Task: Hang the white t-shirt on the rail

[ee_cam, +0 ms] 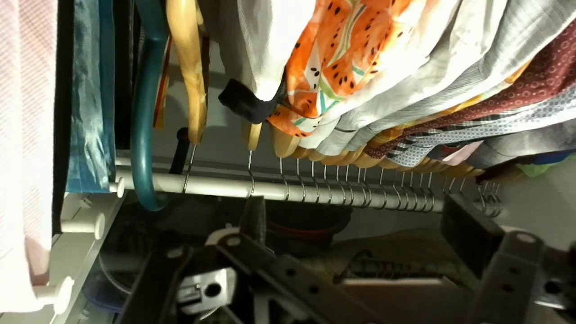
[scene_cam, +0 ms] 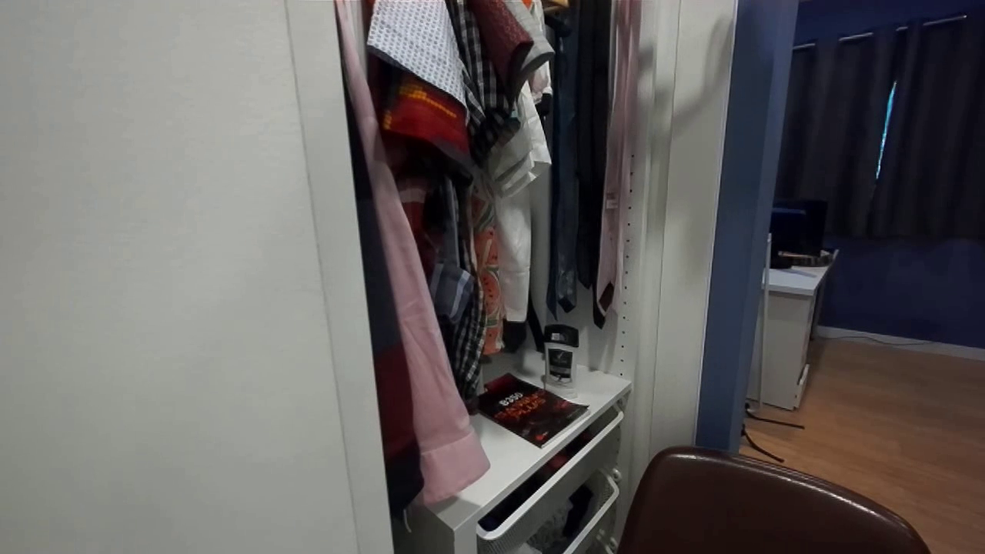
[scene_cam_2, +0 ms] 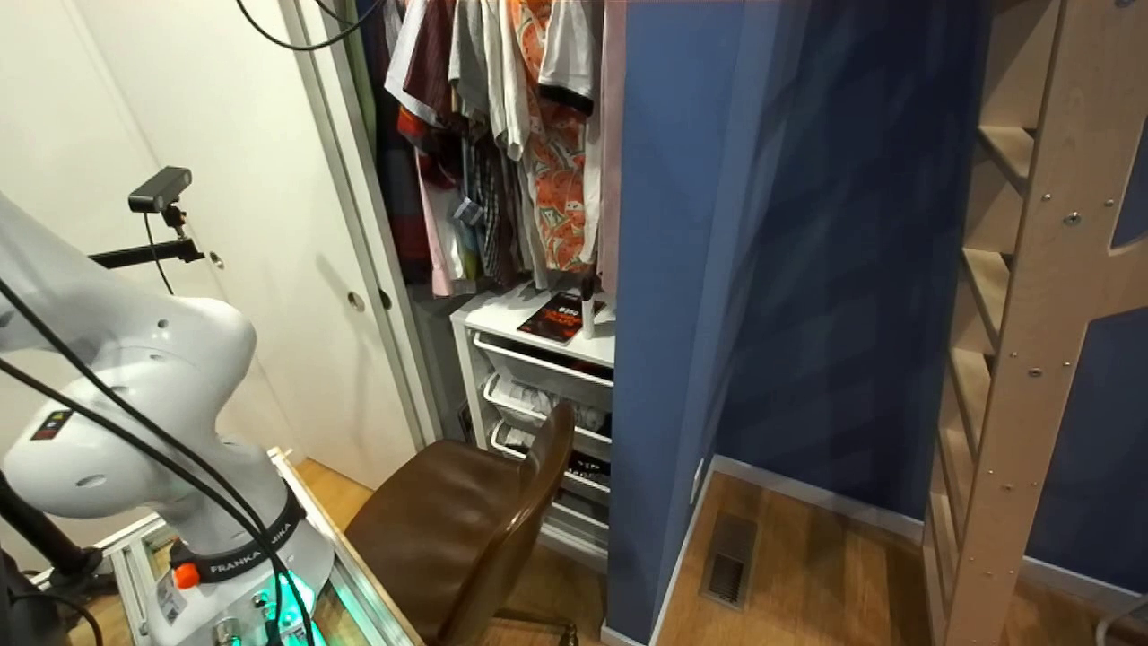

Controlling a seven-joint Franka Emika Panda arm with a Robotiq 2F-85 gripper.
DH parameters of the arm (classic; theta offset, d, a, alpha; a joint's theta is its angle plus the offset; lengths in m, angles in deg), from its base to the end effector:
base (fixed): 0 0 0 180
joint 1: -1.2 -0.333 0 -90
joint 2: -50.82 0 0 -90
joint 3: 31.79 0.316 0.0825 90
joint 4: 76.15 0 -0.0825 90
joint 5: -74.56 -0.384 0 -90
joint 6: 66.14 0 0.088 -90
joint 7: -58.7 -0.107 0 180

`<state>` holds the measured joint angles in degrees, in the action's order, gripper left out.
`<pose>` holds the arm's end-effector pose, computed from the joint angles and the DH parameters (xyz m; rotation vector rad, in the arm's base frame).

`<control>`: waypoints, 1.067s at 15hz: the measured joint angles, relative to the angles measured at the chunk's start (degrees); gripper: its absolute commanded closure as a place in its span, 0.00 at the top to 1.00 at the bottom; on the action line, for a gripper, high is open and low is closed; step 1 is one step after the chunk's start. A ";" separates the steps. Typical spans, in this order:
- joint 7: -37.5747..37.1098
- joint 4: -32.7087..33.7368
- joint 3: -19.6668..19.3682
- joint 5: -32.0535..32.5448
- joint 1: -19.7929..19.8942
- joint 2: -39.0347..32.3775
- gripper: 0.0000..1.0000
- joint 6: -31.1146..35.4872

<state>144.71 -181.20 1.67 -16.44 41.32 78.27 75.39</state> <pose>0.4687 0.0413 0.7983 -1.9831 -0.7513 -2.0185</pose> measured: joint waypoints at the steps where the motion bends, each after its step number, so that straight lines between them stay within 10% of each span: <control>1: 0.00 -0.72 -3.15 0.92 -4.33 -0.27 1.00 1.07; 8: -0.23 -4.75 -20.91 4.82 -28.66 -0.19 1.00 5.27; 16: -1.18 -6.67 -26.76 6.50 -37.26 1.74 1.00 5.12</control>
<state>143.53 -187.87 -25.09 -9.95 4.07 80.01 80.51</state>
